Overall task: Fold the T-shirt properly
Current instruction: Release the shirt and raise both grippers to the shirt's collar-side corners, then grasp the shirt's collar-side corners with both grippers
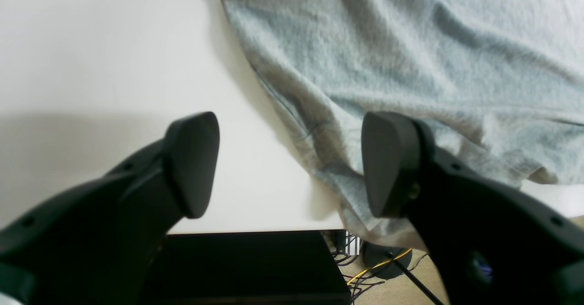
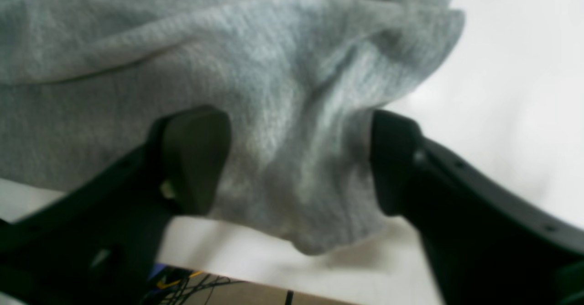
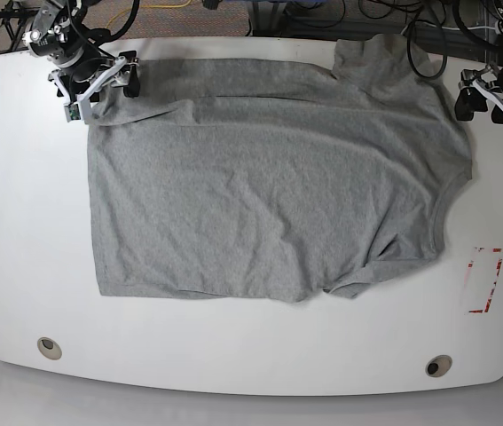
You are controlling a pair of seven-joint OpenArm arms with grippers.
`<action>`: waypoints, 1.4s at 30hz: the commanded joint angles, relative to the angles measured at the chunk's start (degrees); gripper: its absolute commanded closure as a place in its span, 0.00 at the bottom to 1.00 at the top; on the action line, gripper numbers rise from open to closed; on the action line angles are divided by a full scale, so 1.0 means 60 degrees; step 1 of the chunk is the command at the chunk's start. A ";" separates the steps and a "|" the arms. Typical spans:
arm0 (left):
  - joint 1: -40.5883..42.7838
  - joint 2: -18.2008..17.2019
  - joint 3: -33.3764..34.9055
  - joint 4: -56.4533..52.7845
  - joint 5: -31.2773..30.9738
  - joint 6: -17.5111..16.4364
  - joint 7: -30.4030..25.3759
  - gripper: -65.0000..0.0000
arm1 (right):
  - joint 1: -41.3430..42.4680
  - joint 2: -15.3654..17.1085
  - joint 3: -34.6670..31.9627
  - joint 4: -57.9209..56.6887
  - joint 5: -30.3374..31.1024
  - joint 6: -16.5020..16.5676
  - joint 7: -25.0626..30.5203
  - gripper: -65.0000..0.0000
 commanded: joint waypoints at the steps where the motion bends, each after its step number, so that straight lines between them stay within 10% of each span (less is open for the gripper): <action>1: 0.0008 -0.0176 -0.0108 0.0151 -0.0069 -0.0012 -0.0196 0.30 | -0.0208 -0.0052 -0.0044 -0.0155 -0.0345 0.0057 -0.0814 0.47; 8: 0.0008 -0.0146 -0.0108 -0.0274 -0.0069 -0.0012 -0.0196 0.29 | -0.0194 -0.0037 -0.0073 -0.0155 -0.0345 0.0057 -0.0814 1.00; 42: -0.0695 0.0396 0.1783 -0.3570 -0.0127 -0.0026 -0.0225 0.31 | -0.0194 -0.0037 -0.0073 0.0196 -0.0330 0.0057 -0.0814 0.97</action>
